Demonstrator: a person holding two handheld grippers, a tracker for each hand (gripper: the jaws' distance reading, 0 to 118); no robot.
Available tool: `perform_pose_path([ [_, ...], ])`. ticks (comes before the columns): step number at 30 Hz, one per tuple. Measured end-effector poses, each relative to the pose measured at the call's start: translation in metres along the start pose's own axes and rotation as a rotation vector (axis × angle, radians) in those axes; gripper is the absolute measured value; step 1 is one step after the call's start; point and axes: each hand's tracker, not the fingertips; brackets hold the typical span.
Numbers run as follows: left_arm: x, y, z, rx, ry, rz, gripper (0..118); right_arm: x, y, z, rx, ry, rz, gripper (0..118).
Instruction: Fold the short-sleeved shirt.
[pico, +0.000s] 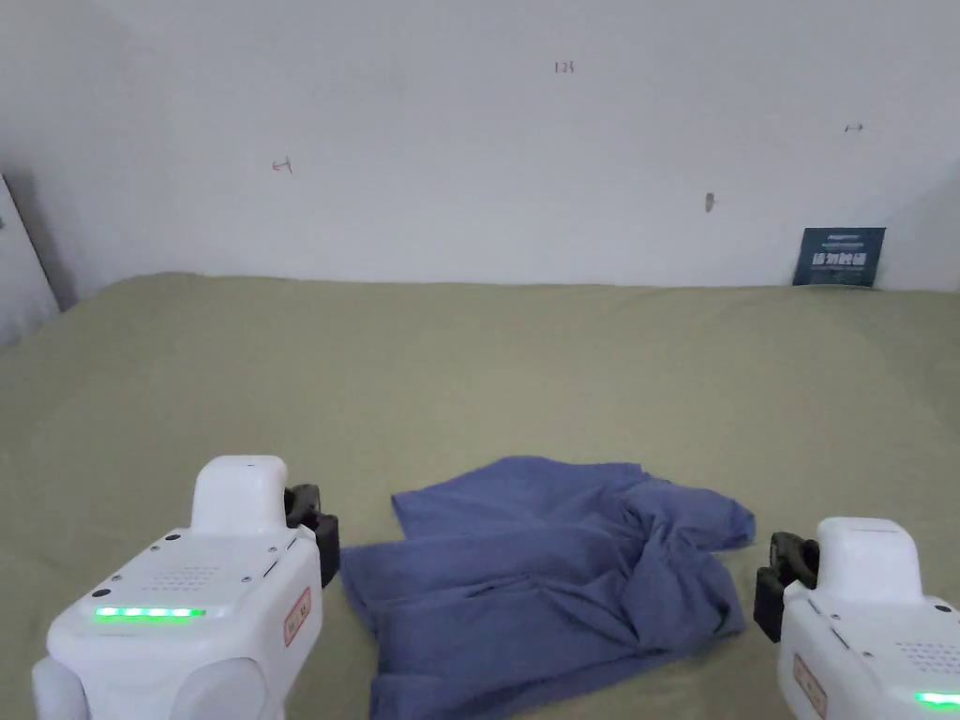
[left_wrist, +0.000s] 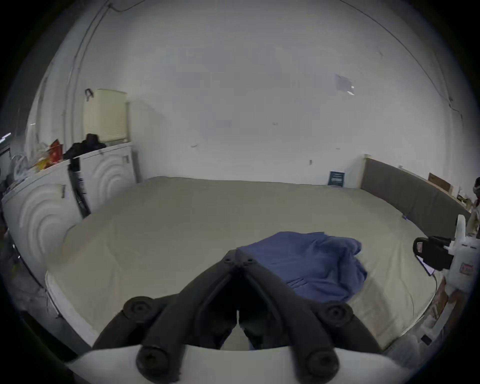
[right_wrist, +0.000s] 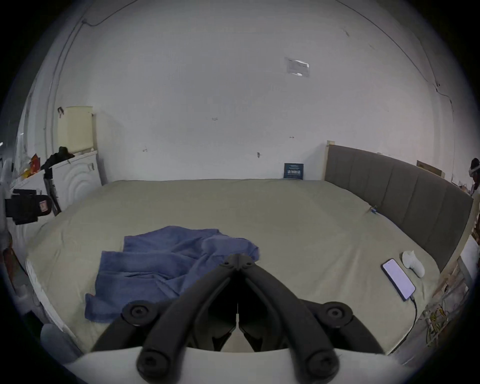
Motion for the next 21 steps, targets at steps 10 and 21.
perform_pose_path([
  [10, -0.013, -0.003, -0.022, -0.047, 0.013, 0.022, 0, -0.018, -0.006, -0.013, -0.023, 0.033, 0.03, 0],
  [21, -0.022, -0.042, -0.234, -0.567, -0.071, 0.08, 22, -0.006, -0.028, -0.065, -0.145, 0.0, 0.035, 0],
])
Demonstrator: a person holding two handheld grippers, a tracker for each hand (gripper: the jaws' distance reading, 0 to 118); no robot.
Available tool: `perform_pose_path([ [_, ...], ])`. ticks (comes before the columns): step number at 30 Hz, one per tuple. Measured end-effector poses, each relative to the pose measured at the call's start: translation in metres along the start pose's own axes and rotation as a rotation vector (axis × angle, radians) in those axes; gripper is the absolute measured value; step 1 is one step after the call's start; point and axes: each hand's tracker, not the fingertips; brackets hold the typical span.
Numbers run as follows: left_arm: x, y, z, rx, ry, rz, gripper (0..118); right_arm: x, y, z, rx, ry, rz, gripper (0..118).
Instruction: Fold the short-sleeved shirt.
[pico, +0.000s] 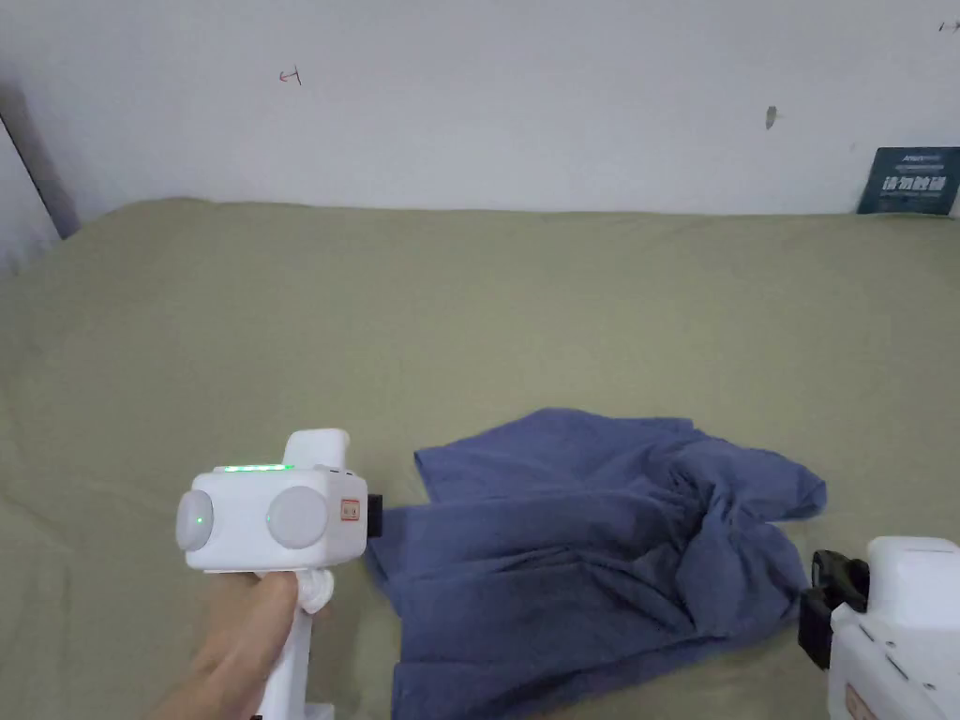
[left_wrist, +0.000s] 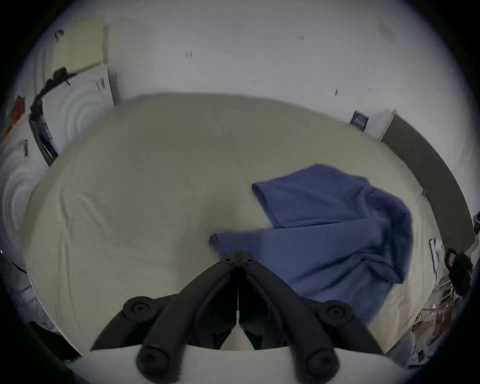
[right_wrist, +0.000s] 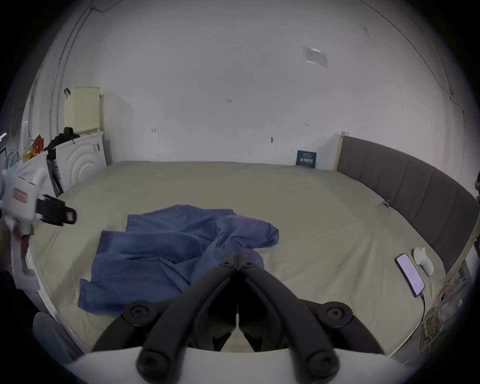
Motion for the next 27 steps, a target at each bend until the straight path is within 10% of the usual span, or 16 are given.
perform_pose_path([
  [2, 0.003, 0.006, -0.021, -0.049, 0.055, -0.063, 118, 0.003, -0.007, -0.01, -0.021, -0.007, 0.004, 0],
  [4, 0.01, 0.005, -0.04, -0.119, 0.086, -0.109, 118, 0.007, -0.012, -0.02, -0.054, -0.008, 0.007, 0],
  [10, 0.011, -0.001, -0.055, -0.109, 0.106, -0.142, 93, 0.018, -0.024, -0.031, -0.108, -0.026, -0.022, 0],
  [13, 0.011, -0.001, -0.036, -0.039, 0.057, -0.138, 0, 0.023, -0.025, -0.036, -0.126, -0.042, -0.021, 0],
  [27, 0.02, -0.009, -0.051, -0.07, 0.022, -0.143, 0, 0.078, 0.059, -0.166, -0.28, 0.051, -0.087, 1],
])
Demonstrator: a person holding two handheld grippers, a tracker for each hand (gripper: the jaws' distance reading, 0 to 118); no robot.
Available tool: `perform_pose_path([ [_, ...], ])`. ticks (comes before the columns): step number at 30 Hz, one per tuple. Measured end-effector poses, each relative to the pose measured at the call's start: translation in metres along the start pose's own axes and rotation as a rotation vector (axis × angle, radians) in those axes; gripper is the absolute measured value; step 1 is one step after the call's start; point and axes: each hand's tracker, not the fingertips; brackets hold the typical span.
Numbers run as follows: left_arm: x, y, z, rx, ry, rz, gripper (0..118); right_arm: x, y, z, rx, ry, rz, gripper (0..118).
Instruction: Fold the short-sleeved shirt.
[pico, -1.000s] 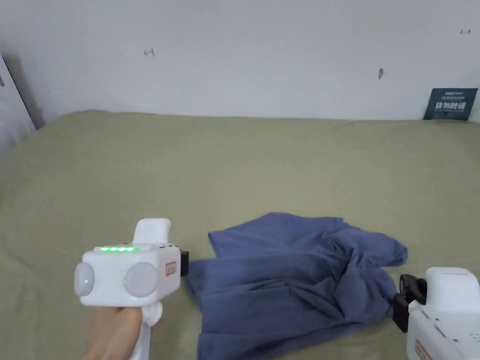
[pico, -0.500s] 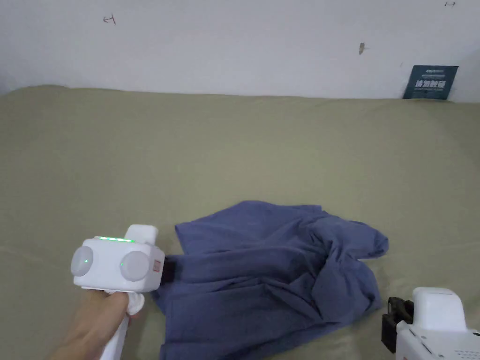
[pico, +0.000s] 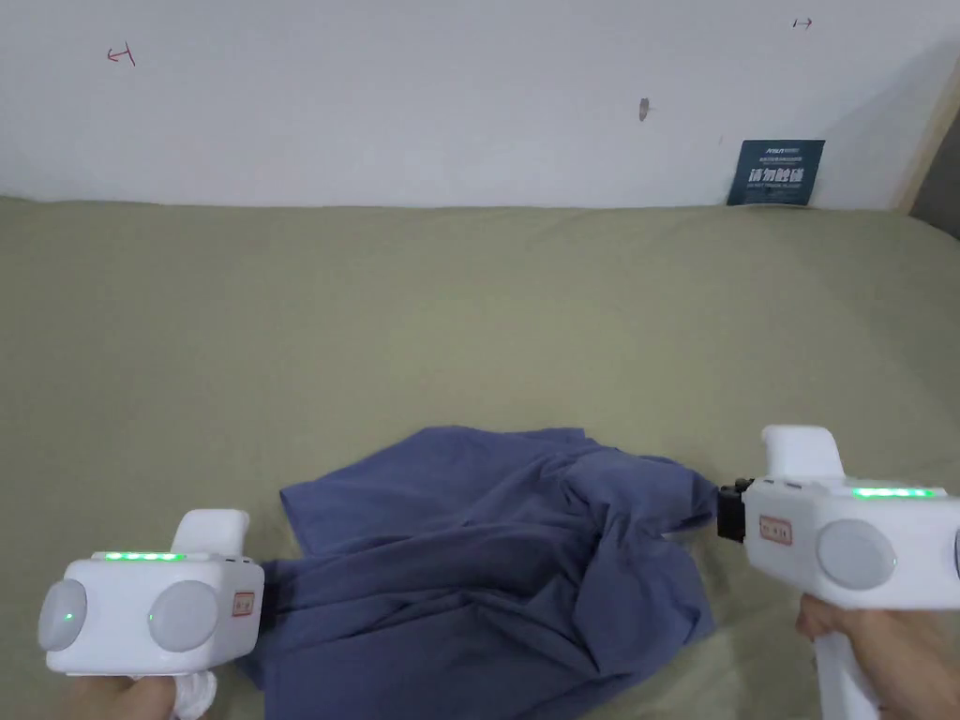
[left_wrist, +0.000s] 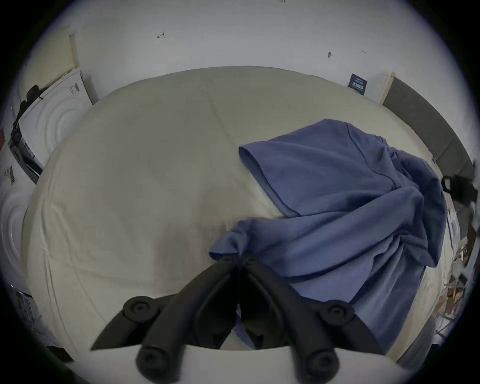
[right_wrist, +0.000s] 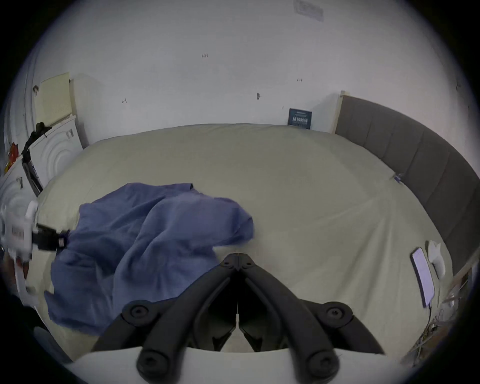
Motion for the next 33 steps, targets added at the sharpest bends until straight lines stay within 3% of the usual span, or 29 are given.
perform_pose_path([
  [1, -0.001, 0.0, -0.001, 0.0, -0.003, 0.003, 0, 0.002, 0.007, -0.009, 0.006, -0.033, -0.02, 6],
  [2, -0.002, -0.001, -0.003, -0.01, -0.016, 0.015, 0, 0.006, 0.016, -0.02, -0.032, -0.018, -0.029, 38],
  [4, -0.006, 0.0, -0.005, -0.011, -0.035, 0.049, 0, 0.014, 0.025, -0.041, -0.097, -0.003, -0.05, 118],
  [6, -0.009, 0.0, -0.006, -0.013, -0.045, 0.058, 0, 0.016, 0.021, -0.064, -0.199, -0.039, -0.064, 108],
  [10, -0.008, 0.001, -0.008, -0.012, -0.046, 0.053, 0, 0.03, -0.001, -0.091, -0.225, -0.076, -0.008, 104],
  [11, -0.007, 0.001, -0.008, -0.01, -0.044, 0.051, 0, 0.022, 0.008, -0.092, -0.242, -0.06, -0.008, 93],
  [12, -0.007, 0.0, -0.008, -0.009, -0.043, 0.055, 0, 0.019, 0.009, -0.093, -0.242, -0.039, -0.008, 75],
  [13, -0.007, 0.0, -0.008, -0.008, -0.042, 0.06, 0, 0.016, 0.007, -0.091, -0.227, -0.049, -0.003, 71],
  [14, -0.007, 0.001, -0.008, -0.003, -0.036, 0.058, 0, 0.013, 0.009, -0.086, -0.2, -0.047, 0.018, 56],
  [15, -0.006, 0.001, -0.007, -0.002, -0.035, 0.058, 0, 0.005, 0.01, -0.074, -0.186, 0.03, 0.019, 22],
  [16, -0.006, 0.001, -0.005, 0.0, -0.034, 0.06, 0, 0.001, 0.01, -0.069, -0.171, 0.052, 0.018, 7],
  [17, -0.007, 0.001, -0.001, 0.005, -0.034, 0.063, 0, -0.005, 0.01, -0.061, -0.132, -0.055, 0.021, 7],
  [20, -0.015, 0.007, 0.024, 0.022, -0.027, 0.085, 0, -0.001, 0.016, -0.027, -0.099, -0.034, 0.064, 7],
  [33, -0.08, 0.073, 0.234, 0.37, 0.136, 0.089, 0, 0.041, 0.082, 0.166, 0.207, -0.023, 0.001, 7],
])
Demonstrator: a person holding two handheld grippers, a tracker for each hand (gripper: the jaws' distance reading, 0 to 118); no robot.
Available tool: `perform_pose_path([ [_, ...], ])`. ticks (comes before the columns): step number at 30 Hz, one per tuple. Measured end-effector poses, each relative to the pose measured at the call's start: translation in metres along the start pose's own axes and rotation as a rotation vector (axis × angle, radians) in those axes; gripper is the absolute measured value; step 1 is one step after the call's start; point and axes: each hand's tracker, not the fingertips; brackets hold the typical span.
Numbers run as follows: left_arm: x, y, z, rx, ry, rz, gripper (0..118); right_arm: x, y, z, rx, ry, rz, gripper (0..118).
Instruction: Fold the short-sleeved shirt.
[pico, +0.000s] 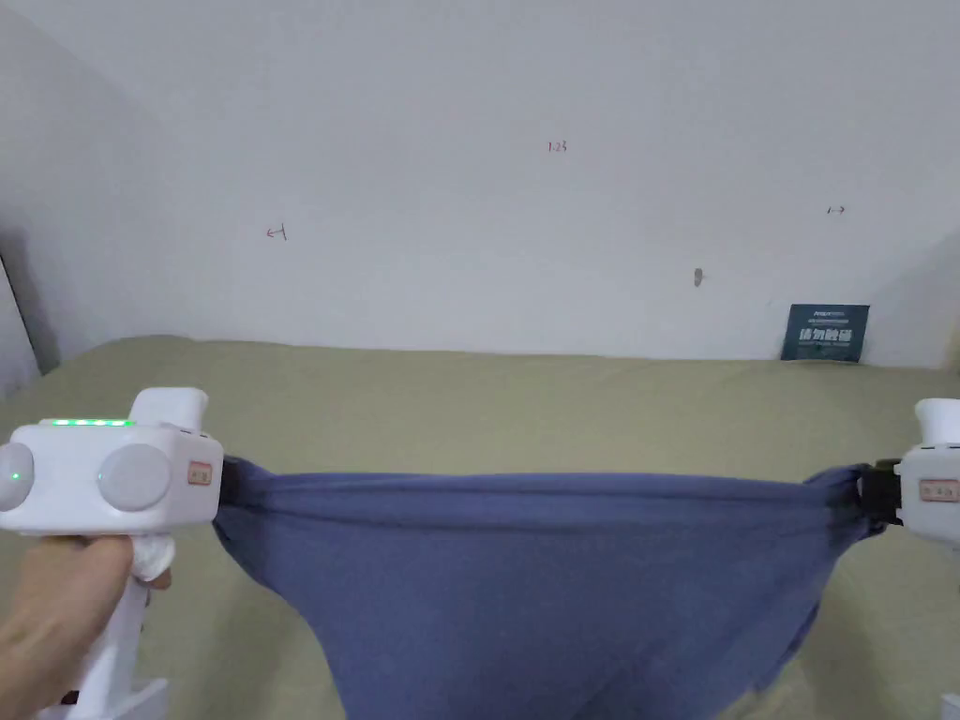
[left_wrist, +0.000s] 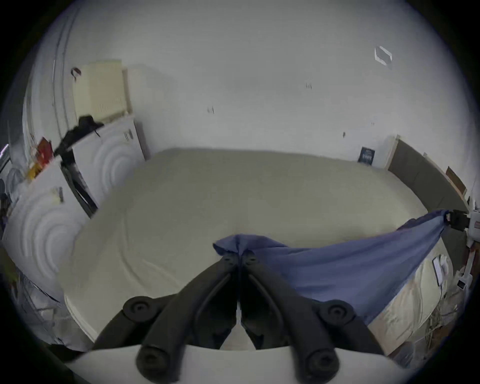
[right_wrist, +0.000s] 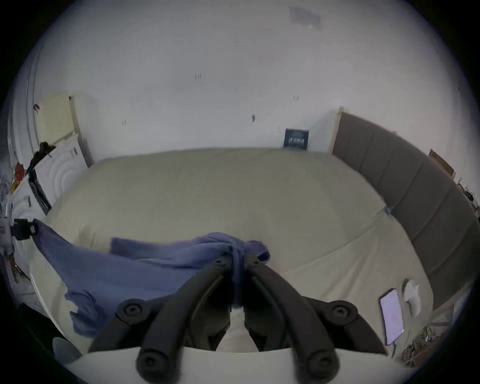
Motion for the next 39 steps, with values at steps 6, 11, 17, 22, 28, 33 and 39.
perform_pose_path([
  [6, 0.019, 0.064, 0.053, 0.138, 0.048, -0.016, 0, -0.016, 0.057, 0.038, 0.114, -0.024, 0.053, 7],
  [11, 0.039, 0.122, 0.051, 0.18, 0.1, -0.029, 0, -0.02, 0.119, 0.044, 0.186, -0.065, 0.068, 7],
  [17, 0.06, 0.188, 0.02, 0.228, 0.19, -0.026, 0, -0.027, 0.188, 0.017, 0.229, -0.109, 0.08, 7],
  [22, 0.069, 0.221, -0.017, 0.252, 0.225, 0.0, 0, -0.034, 0.216, -0.029, 0.243, -0.141, 0.069, 7],
  [28, 0.076, 0.207, -0.086, 0.236, 0.266, 0.012, 0, -0.04, 0.202, -0.096, 0.194, -0.156, 0.04, 7],
  [33, 0.081, 0.154, -0.14, 0.16, 0.285, -0.054, 0, -0.043, 0.146, -0.153, 0.107, -0.172, 0.082, 7],
  [39, 0.072, 0.067, -0.172, 0.04, 0.217, -0.043, 0, -0.036, 0.051, -0.18, 0.005, -0.148, 0.042, 7],
])
